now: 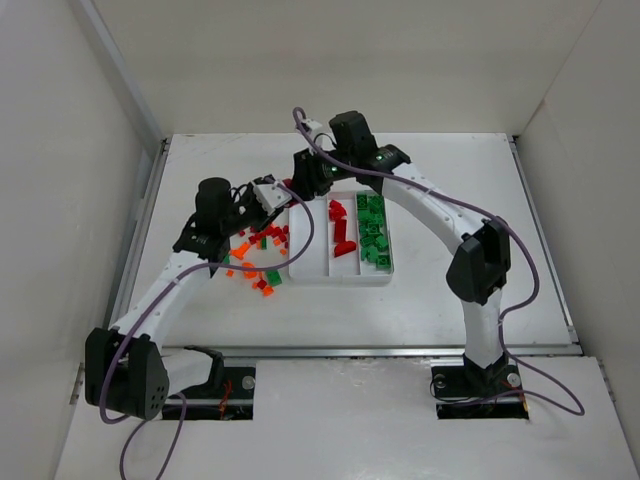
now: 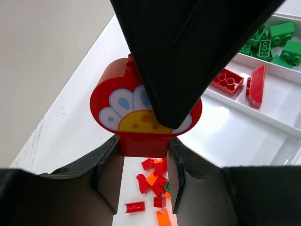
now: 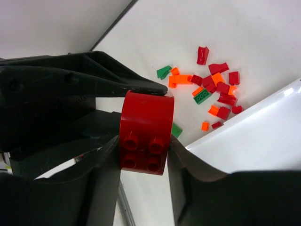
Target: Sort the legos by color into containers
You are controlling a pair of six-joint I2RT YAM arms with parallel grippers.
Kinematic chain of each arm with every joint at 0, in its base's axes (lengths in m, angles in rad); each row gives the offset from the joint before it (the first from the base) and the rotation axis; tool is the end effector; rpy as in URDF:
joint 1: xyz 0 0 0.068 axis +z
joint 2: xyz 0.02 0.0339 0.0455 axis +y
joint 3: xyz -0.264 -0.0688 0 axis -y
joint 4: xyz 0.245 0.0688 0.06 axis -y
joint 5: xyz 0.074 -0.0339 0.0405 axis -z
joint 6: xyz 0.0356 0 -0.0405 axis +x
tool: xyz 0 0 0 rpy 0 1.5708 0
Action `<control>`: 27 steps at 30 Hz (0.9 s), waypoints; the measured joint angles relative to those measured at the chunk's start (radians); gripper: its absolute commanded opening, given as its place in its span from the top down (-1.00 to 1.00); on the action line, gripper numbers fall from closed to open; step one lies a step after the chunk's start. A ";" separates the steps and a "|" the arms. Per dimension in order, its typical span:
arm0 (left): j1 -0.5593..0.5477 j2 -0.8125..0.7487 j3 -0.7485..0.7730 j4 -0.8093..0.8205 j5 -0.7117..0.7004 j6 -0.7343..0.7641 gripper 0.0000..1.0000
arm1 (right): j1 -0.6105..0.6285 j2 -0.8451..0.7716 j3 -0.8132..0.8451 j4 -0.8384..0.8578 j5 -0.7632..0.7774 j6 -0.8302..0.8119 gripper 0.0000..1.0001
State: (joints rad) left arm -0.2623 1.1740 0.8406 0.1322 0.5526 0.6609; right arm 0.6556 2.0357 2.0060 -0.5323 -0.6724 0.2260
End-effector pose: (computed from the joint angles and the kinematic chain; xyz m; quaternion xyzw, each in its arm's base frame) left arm 0.2572 -0.0884 0.3127 0.4864 0.5903 -0.0866 0.6383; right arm 0.3600 0.3048 0.3479 -0.3319 0.7735 0.4559 0.2894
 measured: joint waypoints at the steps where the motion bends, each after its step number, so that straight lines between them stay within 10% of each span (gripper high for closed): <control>1: 0.000 0.000 0.000 0.000 -0.005 -0.006 1.00 | 0.000 0.000 -0.001 0.006 -0.003 0.001 1.00; 27: 0.037 0.052 -0.113 -0.069 -0.062 -0.076 1.00 | -0.157 -0.135 -0.280 0.024 0.369 0.132 0.95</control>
State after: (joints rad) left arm -0.2253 1.2259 0.7277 0.0628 0.4908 0.5846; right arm 0.4988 1.9003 1.7256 -0.5079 -0.3035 0.3584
